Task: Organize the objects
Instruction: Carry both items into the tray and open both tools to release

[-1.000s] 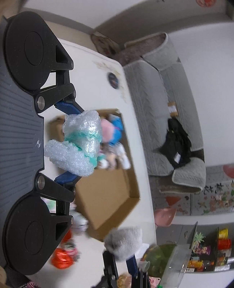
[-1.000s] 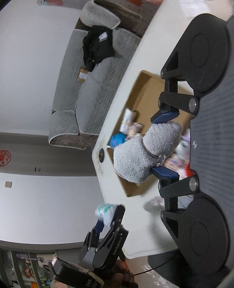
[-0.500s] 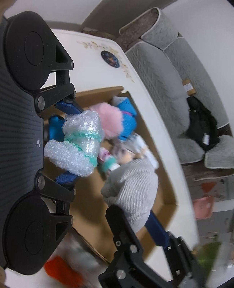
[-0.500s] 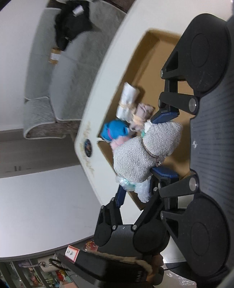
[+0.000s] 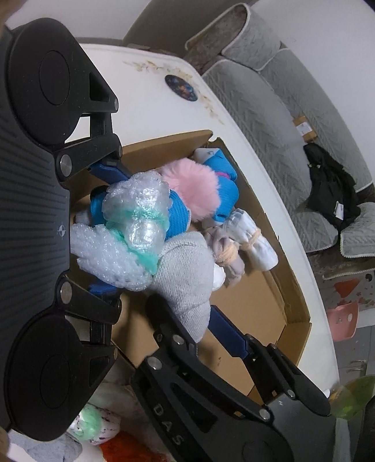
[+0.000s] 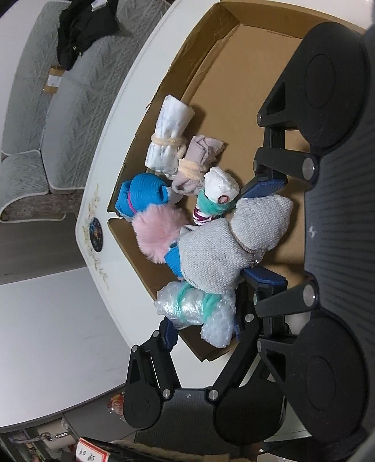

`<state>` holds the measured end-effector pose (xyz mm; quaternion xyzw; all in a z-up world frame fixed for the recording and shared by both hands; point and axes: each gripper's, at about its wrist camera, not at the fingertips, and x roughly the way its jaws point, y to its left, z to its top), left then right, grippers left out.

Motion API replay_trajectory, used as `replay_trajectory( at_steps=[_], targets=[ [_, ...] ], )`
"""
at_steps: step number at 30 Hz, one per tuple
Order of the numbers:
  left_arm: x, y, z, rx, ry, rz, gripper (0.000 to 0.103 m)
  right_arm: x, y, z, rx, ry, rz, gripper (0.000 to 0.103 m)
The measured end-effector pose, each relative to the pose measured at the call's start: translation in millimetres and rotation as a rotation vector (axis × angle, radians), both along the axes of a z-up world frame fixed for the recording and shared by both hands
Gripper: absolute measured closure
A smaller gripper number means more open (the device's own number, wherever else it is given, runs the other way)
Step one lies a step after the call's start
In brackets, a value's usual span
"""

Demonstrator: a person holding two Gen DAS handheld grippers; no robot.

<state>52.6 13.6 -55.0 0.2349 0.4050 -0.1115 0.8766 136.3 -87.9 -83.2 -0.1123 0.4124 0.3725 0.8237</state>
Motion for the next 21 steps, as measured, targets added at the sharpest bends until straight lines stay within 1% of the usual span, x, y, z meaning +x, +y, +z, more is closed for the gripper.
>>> replay_trajectory(
  at_steps=[3, 6, 9, 11, 13, 15, 17, 19, 21],
  targets=[
    [2.1, 1.4, 3.2, -0.024, 0.039, 0.01, 0.035, 3.9, 3.6, 1.3, -0.02, 0.027, -0.001, 0.054],
    [5.5, 3.7, 6.5, -0.043, 0.079, 0.032, 0.035, 10.9, 5.9, 2.1, -0.039, 0.079, -0.007, 0.054],
    [8.0, 1.4, 2.8, -0.009, 0.088, 0.046, 0.035, 14.9, 12.3, 2.4, -0.079, 0.106, -0.004, 0.052],
    [9.5, 2.3, -1.2, -0.004, 0.101, 0.066, 0.032, 15.1, 16.2, 1.7, -0.098, 0.112, 0.0, 0.05],
    [12.7, 5.9, -0.9, -0.021, 0.125, 0.09, 0.03, 14.5, 18.1, 1.6, -0.112, 0.117, 0.0, 0.047],
    [13.7, 6.8, 1.1, -0.033, 0.145, 0.094, 0.028, 13.0, 19.3, 2.0, -0.127, 0.12, 0.002, 0.046],
    [12.6, 4.0, 3.5, -0.015, 0.149, 0.092, 0.026, 12.5, 19.7, 2.4, -0.149, 0.13, -0.001, 0.045],
    [11.4, 1.9, 6.7, -0.011, 0.154, 0.092, 0.023, 14.0, 20.2, 4.8, -0.163, 0.138, -0.006, 0.042],
    [9.9, 1.2, 10.0, -0.024, 0.162, 0.098, 0.019, 15.2, 18.3, 5.9, -0.172, 0.146, -0.015, 0.035]
  ],
)
